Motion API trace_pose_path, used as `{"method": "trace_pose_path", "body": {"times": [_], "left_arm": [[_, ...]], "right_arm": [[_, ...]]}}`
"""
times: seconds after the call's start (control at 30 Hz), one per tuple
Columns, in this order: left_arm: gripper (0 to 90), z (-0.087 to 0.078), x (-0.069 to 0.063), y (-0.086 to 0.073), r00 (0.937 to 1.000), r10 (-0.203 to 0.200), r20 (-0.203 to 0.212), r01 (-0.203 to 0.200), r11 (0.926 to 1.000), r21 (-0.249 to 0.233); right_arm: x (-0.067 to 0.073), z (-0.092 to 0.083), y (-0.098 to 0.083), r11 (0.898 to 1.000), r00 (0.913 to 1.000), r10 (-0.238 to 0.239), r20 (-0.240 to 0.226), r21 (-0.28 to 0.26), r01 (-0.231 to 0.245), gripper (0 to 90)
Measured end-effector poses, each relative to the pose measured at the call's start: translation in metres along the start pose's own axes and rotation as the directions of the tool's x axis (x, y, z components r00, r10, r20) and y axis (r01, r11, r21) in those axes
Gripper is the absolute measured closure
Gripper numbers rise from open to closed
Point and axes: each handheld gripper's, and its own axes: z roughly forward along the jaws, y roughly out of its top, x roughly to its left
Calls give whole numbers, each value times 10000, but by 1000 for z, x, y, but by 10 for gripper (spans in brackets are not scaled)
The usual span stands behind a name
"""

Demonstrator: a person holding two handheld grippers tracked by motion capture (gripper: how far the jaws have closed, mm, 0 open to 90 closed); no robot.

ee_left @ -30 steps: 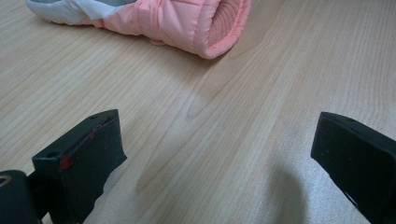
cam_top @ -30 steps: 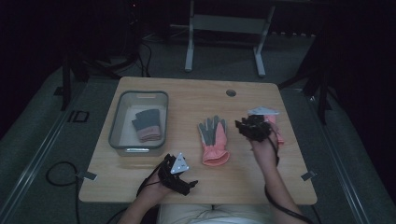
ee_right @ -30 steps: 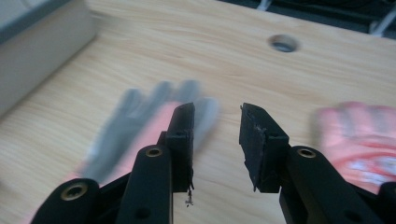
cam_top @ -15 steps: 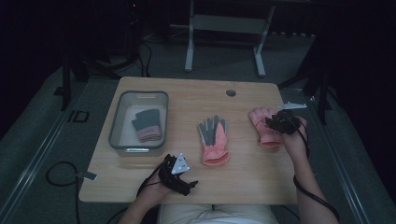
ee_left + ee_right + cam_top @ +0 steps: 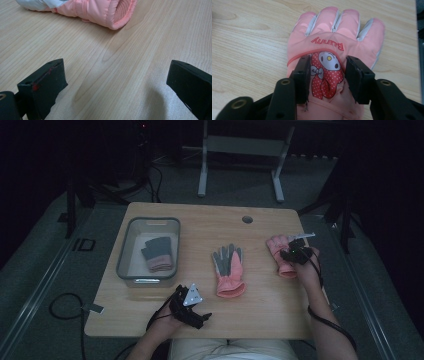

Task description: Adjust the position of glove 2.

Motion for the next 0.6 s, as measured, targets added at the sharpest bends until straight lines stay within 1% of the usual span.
{"method": "trace_pose_path", "body": {"times": [0.07,0.13,0.17,0.23,0.3,0.33,0.37,0.4,0.47,0.5,0.57,0.6], "left_arm": [[21,0,0,0,10000,31,-28,-31,10000,32],[21,0,0,0,10000,46,-22,-45,10000,38],[21,0,0,0,10000,27,-4,-27,10000,23],[21,0,0,0,10000,6,18,-6,10000,15],[21,0,0,0,10000,24,1,-24,10000,32],[21,1,0,0,10000,26,-1,-26,10000,40],[21,1,0,0,10000,22,-8,-22,10000,71],[21,1,0,0,10000,-3,-6,3,10000,64],[21,1,0,0,10000,48,-25,-48,9999,101],[21,1,0,0,10000,10,-21,-10,10000,75],[21,1,0,0,10000,-5,-24,5,10000,67],[21,1,1,0,10000,-5,-29,5,10000,62]], "right_arm": [[1,4,-3,10000,10000,-5,67,-99,6,585],[2,5,-4,9994,9996,293,47,-161,-293,627],[3,5,-4,9993,9993,356,78,-143,-355,647],[4,5,-4,9994,9993,340,158,-66,-339,695],[4,4,-3,9978,9976,662,186,-26,-661,767],[3,3,-3,9959,9958,906,136,-24,-906,791],[3,3,-3,9946,9945,1040,103,-10,-1040,820],[3,1,-3,9942,9942,1074,101,-17,-1074,842],[3,-5,-1,9938,9938,1112,46,-52,-1111,857],[3,-9,0,9931,9932,1167,-51,-116,-1167,860],[4,-20,1,9909,9911,1310,-232,-288,-1316,861],[5,-27,1,9900,9908,1314,-316,-474,-1328,861]]}}
